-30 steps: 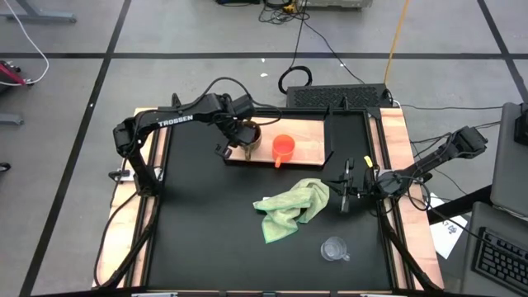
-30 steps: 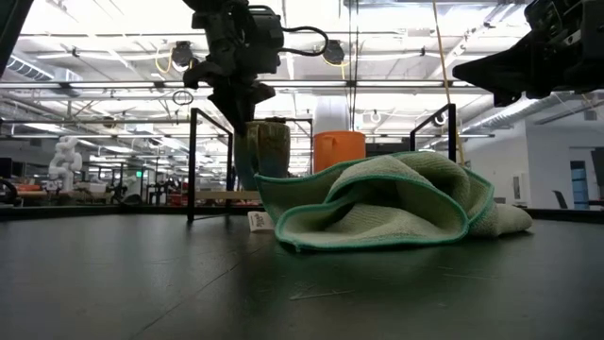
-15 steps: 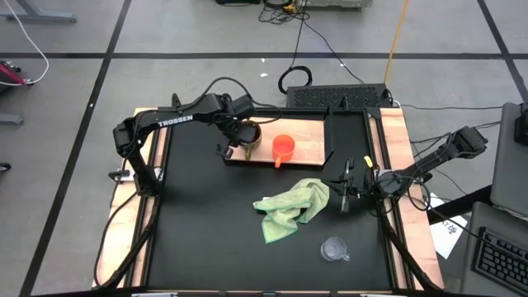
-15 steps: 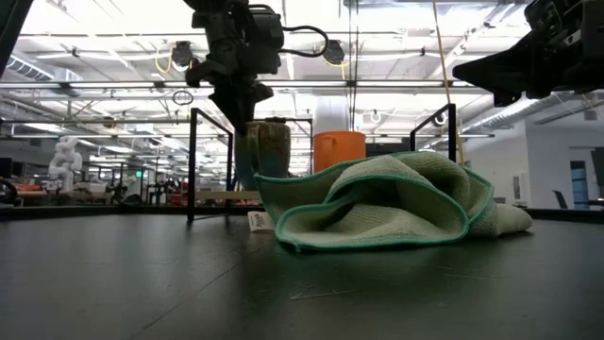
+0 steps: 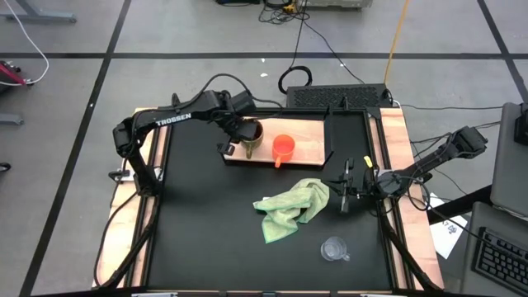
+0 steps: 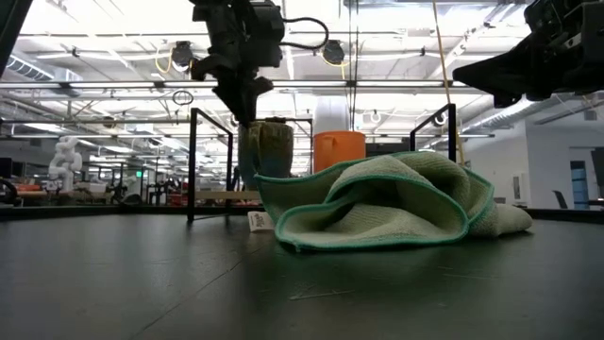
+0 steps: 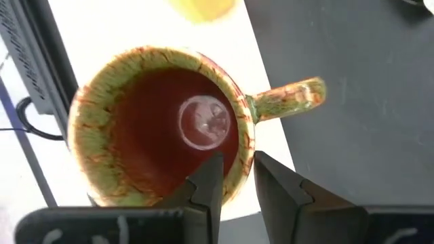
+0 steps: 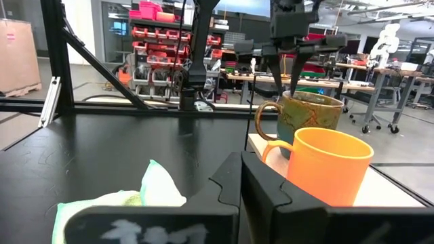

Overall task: Stack small to large cups/mugs on shelf
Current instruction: Adjust the green mug, then put the transparent mug on the shelf

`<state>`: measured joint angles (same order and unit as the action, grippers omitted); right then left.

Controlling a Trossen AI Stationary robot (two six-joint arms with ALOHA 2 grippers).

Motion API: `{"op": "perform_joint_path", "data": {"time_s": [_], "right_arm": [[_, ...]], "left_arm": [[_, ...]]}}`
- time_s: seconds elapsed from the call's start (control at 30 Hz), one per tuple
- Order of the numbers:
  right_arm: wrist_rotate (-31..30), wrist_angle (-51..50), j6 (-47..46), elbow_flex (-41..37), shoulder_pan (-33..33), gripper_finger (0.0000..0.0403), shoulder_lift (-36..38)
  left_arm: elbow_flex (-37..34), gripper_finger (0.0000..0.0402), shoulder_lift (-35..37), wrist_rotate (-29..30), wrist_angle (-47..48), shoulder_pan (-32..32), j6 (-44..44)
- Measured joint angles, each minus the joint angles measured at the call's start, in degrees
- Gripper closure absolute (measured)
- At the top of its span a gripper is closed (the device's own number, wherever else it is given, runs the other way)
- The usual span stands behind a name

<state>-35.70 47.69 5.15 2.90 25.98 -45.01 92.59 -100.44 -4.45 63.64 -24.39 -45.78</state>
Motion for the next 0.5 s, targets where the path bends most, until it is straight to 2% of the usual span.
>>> {"op": "perform_joint_path", "data": {"time_s": [0.23, 0.5], "right_arm": [[0.02, 0.01, -0.02, 0.00, 0.00, 0.0403, 0.00], [0.00, 0.03, -0.02, 0.00, -0.02, 0.0403, 0.00]], "left_arm": [[3.61, 0.0315, 0.04, -3.08, 2.63, -0.01, 1.06], [6.95, 0.0315, 0.02, -2.92, 8.34, 0.19, 4.93]]}}
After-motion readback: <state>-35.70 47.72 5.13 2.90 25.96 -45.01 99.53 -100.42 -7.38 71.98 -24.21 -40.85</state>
